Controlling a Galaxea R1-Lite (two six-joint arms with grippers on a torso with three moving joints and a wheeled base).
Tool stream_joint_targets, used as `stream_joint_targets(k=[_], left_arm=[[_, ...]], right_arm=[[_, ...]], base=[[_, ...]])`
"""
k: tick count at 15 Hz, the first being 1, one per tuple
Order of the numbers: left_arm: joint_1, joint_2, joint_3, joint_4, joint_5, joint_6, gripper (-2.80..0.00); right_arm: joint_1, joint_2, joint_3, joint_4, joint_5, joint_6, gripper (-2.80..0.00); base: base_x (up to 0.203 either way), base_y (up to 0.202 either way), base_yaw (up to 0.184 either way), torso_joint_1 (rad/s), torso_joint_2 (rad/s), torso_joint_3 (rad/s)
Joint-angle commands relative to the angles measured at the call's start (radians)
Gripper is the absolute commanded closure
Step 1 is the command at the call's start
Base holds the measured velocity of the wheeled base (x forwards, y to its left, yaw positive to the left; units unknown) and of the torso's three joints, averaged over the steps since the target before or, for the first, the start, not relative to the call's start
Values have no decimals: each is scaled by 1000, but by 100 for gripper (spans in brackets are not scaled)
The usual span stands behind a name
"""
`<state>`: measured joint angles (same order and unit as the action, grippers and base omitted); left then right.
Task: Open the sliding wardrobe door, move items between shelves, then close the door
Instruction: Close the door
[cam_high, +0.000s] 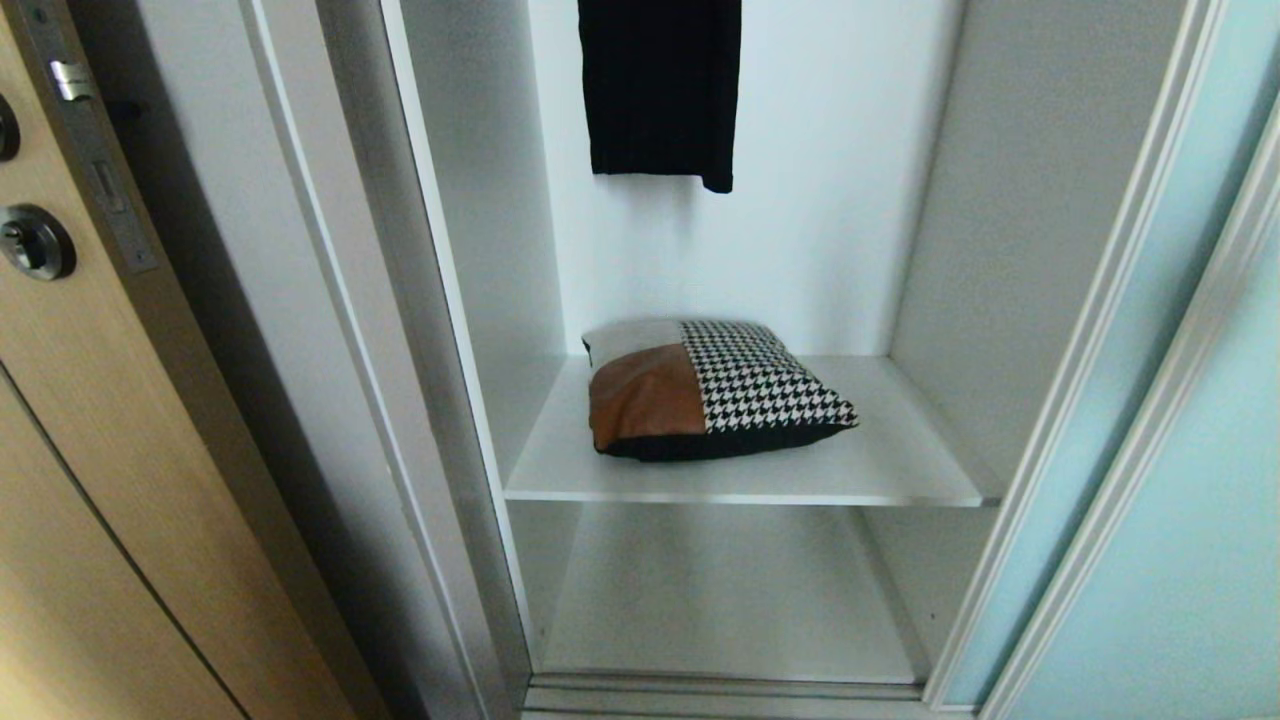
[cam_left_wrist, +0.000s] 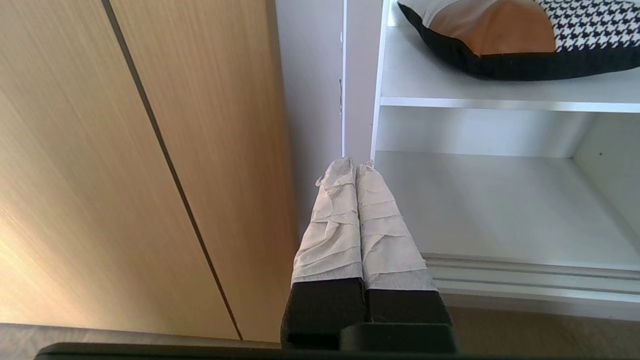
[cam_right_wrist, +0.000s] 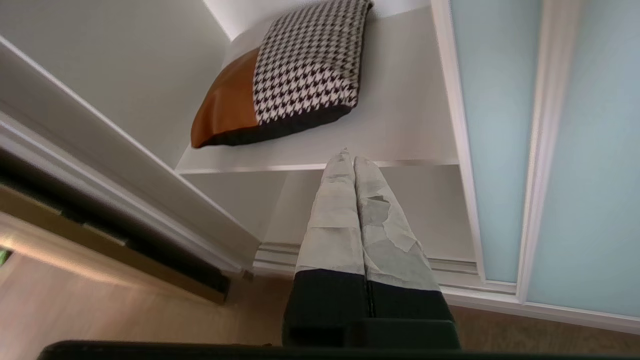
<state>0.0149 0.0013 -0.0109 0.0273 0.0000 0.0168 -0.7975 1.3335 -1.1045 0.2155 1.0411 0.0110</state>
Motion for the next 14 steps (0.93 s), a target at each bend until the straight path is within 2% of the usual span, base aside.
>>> stream_joint_targets(k=[1,8,14], left_arm=[[0,2,0,0,0,0,0],[0,0,0,0,0,0,0],[0,2,0,0,0,0,0]], right_arm=[[25,37,-9,1,2,-3,0],[-39,105,-77,2,7,6,0],[-36,191,-150,5,6,12,0]], base=[[0,0,0,0,0,0],[0,0,0,0,0,0],[0,0,0,0,0,0]])
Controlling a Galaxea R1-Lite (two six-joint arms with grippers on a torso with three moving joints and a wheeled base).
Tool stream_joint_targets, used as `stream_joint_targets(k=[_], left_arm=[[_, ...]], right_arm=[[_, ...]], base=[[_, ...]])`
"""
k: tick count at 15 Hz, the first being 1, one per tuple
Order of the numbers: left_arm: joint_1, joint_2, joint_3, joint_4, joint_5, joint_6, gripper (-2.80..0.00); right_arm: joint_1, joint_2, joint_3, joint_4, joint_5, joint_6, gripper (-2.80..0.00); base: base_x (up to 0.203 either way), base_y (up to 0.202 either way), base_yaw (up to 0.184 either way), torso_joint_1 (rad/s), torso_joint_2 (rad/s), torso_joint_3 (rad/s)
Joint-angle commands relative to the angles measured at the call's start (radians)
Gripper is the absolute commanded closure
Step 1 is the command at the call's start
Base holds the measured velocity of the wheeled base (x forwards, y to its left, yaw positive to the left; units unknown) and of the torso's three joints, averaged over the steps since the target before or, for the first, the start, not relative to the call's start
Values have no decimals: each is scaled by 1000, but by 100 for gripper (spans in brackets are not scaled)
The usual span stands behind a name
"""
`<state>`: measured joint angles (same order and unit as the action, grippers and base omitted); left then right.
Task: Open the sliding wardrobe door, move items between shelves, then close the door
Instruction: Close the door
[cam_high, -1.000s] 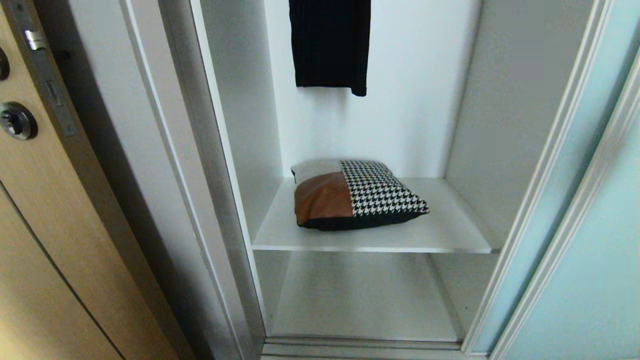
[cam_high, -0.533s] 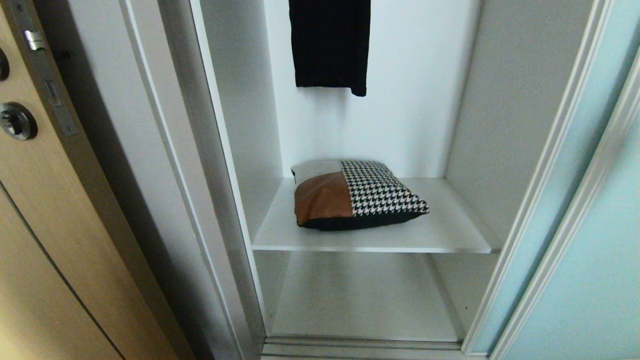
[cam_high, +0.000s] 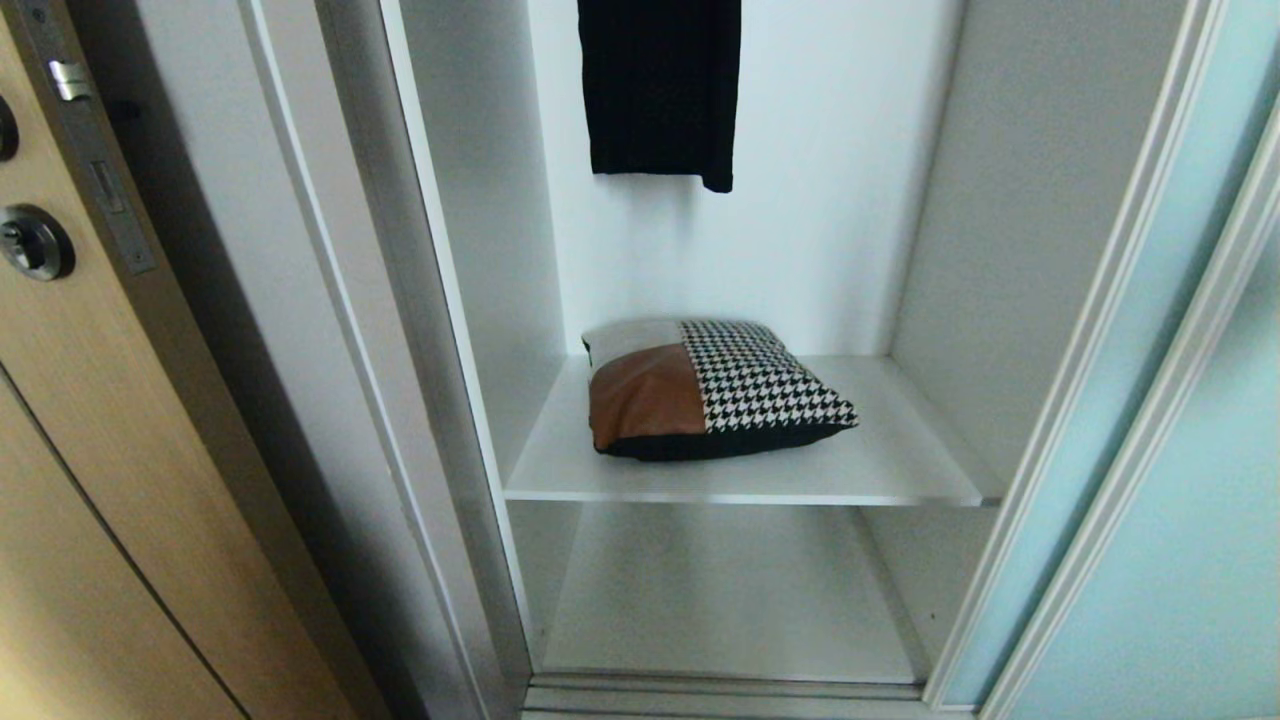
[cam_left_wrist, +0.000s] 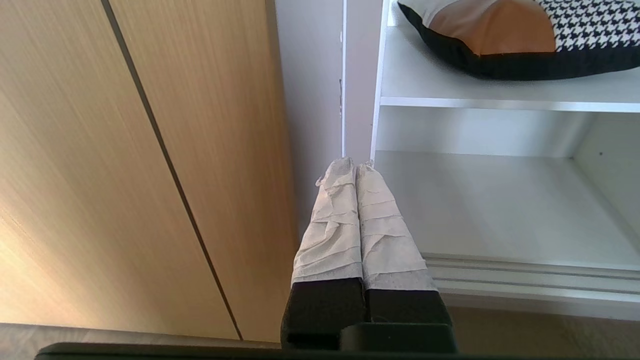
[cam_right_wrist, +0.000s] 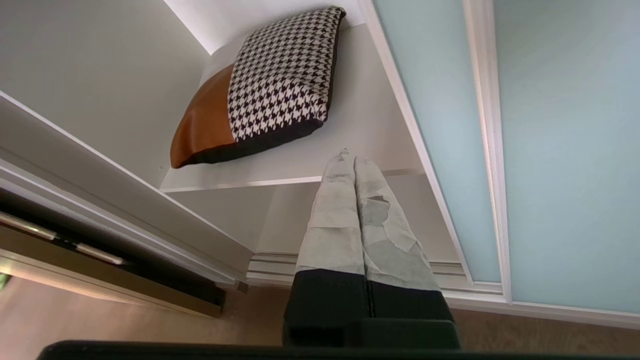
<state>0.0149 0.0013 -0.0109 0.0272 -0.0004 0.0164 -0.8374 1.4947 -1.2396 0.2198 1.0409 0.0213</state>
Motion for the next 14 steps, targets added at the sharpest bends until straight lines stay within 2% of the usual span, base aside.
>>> stream_joint_targets(k=[1,6,11,14], left_arm=[[0,2,0,0,0,0,0],[0,2,0,0,0,0,0],[0,2,0,0,0,0,0],[0,1,0,0,0,0,0]], right_arm=[[7,42,-21,-1,7,7,0],[27,115,-78,0,-4,11,0],[63,180,-131,1,-60,13,0],[71,220,-174,1,-65,50,0]], base=[[0,0,0,0,0,0],[0,0,0,0,0,0],[0,0,0,0,0,0],[0,0,0,0,0,0]])
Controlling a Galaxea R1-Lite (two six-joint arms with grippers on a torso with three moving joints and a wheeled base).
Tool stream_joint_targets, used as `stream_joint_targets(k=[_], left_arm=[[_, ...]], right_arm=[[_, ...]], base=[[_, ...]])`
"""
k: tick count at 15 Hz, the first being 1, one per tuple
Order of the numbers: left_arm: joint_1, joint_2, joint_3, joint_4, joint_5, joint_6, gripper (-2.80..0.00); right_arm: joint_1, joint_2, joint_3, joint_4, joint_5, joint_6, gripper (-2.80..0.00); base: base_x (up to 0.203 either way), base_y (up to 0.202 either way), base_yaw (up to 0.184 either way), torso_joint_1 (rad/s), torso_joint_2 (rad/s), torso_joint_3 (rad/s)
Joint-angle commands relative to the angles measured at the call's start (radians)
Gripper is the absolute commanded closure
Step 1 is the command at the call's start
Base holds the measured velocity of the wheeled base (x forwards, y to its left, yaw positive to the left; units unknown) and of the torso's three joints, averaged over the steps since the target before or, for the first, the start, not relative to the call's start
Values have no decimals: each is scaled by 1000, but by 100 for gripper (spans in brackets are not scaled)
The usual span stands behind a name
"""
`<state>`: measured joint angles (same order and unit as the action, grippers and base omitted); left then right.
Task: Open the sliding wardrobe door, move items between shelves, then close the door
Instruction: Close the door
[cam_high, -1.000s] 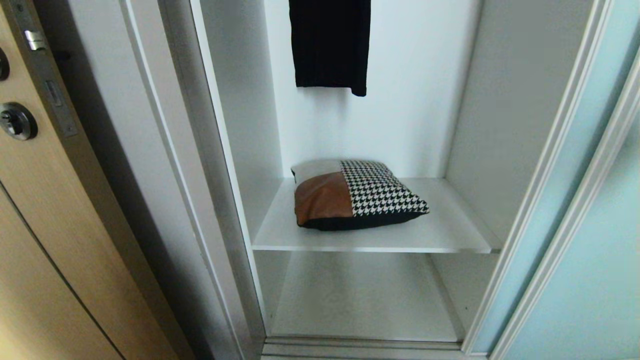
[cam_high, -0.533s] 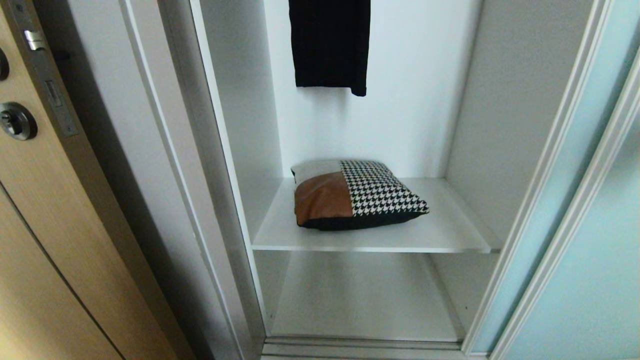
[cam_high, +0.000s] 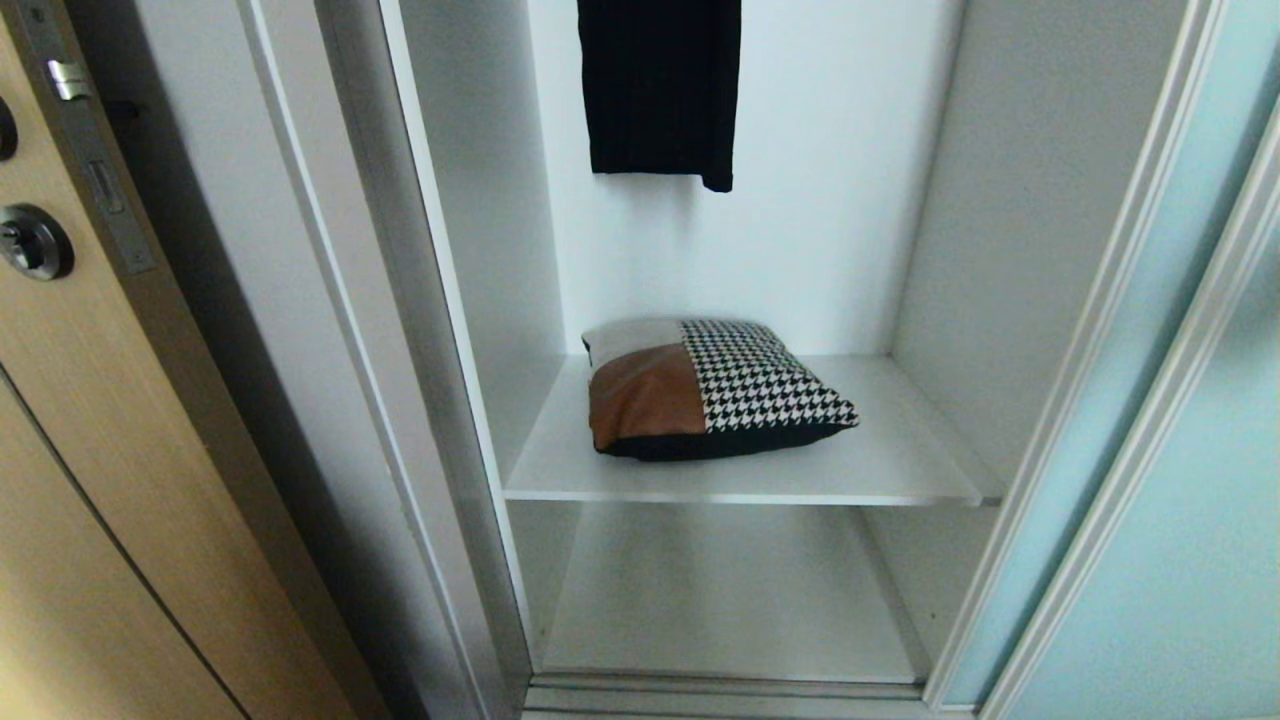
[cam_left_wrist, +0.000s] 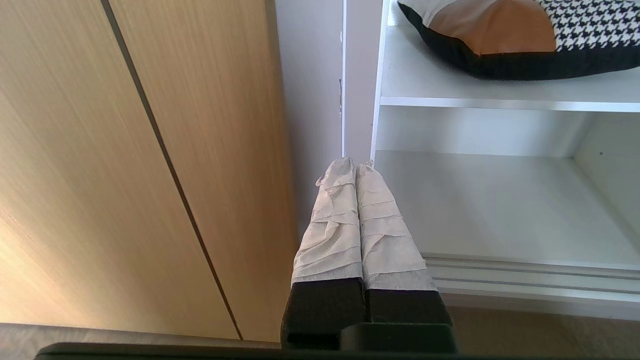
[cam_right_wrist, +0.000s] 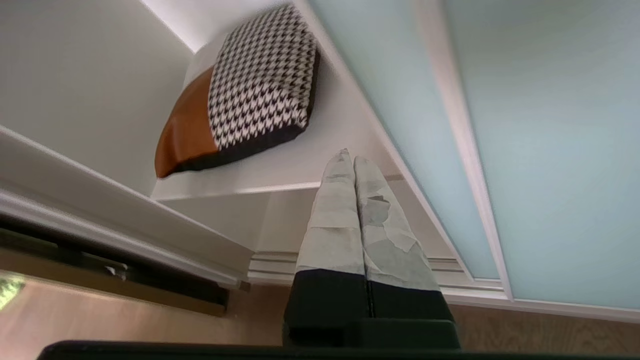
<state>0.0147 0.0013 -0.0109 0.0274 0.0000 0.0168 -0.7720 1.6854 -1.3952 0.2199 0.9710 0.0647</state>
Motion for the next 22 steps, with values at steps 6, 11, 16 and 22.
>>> stream_joint_targets(k=[6,11,16,22], left_arm=[[1,1,0,0,0,0,0],[0,2,0,0,0,0,0],[1,0,0,0,0,0,0],[1,1,0,0,0,0,0]], right_arm=[[37,111,-104,0,-72,32,0],[69,175,-175,-1,-126,75,0],[103,193,-200,-1,-138,85,0],[100,226,-254,-7,-156,119,0]], base=[[0,0,0,0,0,0],[0,0,0,0,0,0],[0,0,0,0,0,0],[0,0,0,0,0,0]])
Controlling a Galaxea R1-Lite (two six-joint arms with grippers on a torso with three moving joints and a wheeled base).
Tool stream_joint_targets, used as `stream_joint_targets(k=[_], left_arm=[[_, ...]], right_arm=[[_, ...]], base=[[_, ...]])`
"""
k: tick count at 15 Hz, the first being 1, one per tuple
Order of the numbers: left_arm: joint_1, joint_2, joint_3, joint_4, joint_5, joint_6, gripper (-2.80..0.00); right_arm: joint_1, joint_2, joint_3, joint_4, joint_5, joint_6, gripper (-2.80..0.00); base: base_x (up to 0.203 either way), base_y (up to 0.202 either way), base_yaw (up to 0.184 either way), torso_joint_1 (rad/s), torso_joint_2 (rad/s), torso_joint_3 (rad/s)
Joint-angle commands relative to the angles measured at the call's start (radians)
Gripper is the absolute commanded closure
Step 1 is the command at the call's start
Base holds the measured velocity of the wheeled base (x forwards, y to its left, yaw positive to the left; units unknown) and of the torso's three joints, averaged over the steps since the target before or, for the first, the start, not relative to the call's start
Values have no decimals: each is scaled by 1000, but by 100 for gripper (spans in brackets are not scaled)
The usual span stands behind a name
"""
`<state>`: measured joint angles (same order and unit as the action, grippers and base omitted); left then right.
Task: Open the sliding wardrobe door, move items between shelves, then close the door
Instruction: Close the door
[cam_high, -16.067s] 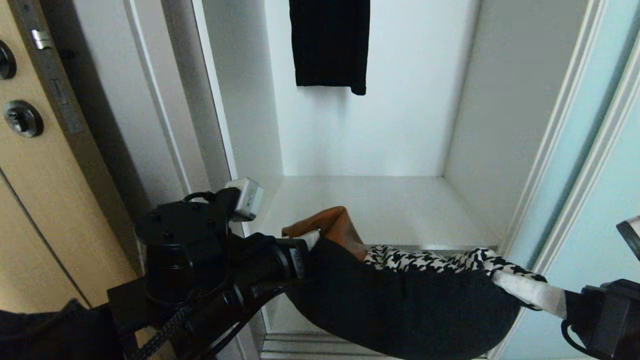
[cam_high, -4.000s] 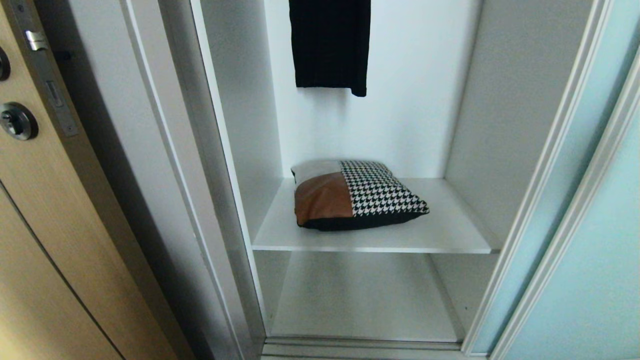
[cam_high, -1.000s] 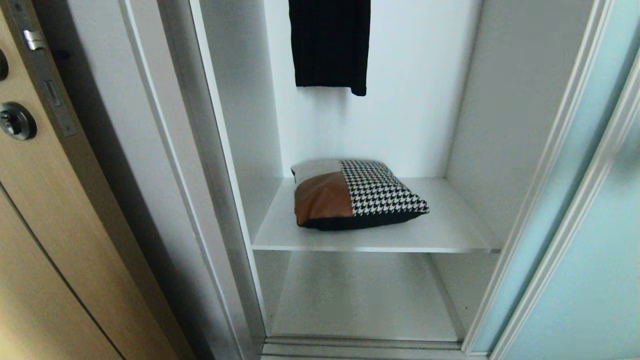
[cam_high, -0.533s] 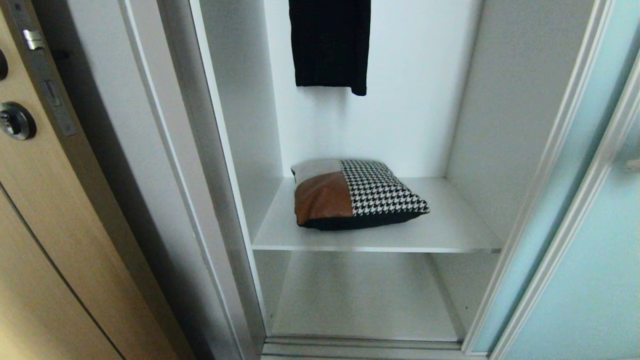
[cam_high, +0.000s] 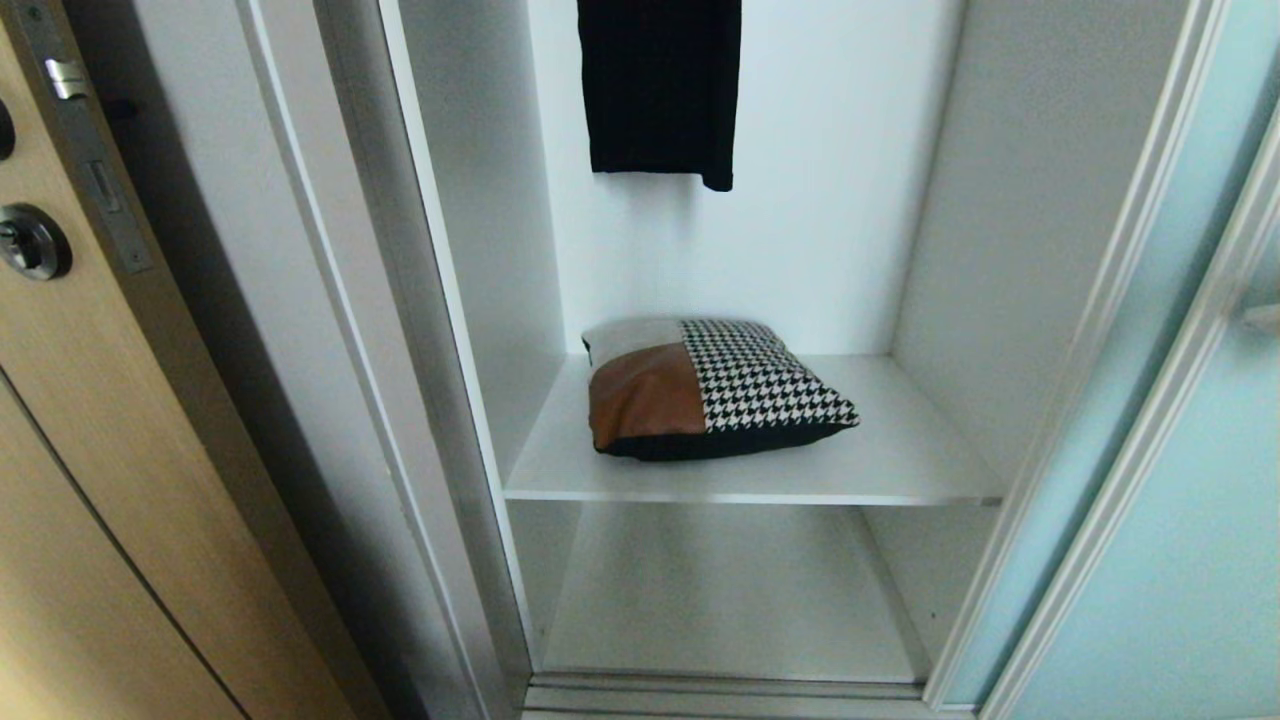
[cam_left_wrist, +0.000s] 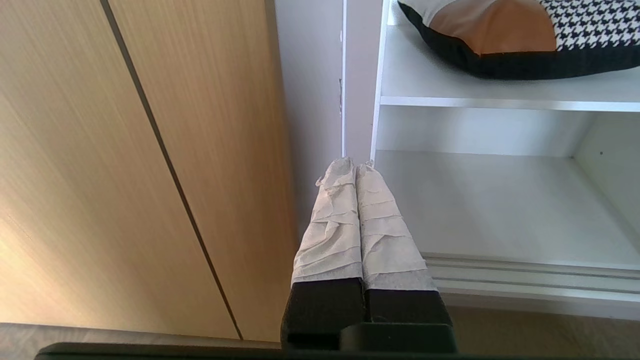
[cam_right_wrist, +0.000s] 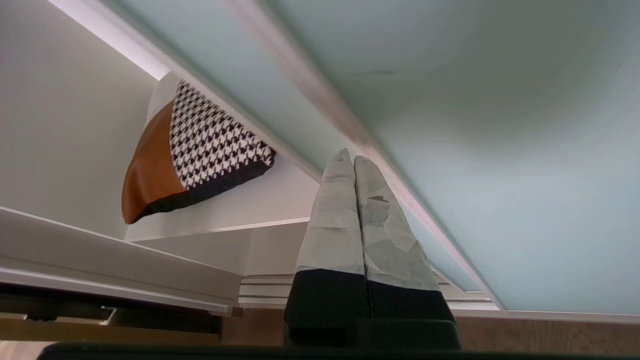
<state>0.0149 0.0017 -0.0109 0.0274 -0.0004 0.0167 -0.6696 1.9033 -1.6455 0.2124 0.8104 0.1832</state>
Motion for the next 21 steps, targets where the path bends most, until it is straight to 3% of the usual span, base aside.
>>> stream_joint_targets(k=[1,14,21], left_arm=[[0,1,0,0,0,0,0],[0,1,0,0,0,0,0],[0,1,0,0,0,0,0]], right_arm=[[-4,11,-9,1,3,2,0],[1,84,-63,0,-16,21,0],[46,102,-96,-5,-37,45,0]], base=[[0,0,0,0,0,0],[0,0,0,0,0,0],[0,0,0,0,0,0]])
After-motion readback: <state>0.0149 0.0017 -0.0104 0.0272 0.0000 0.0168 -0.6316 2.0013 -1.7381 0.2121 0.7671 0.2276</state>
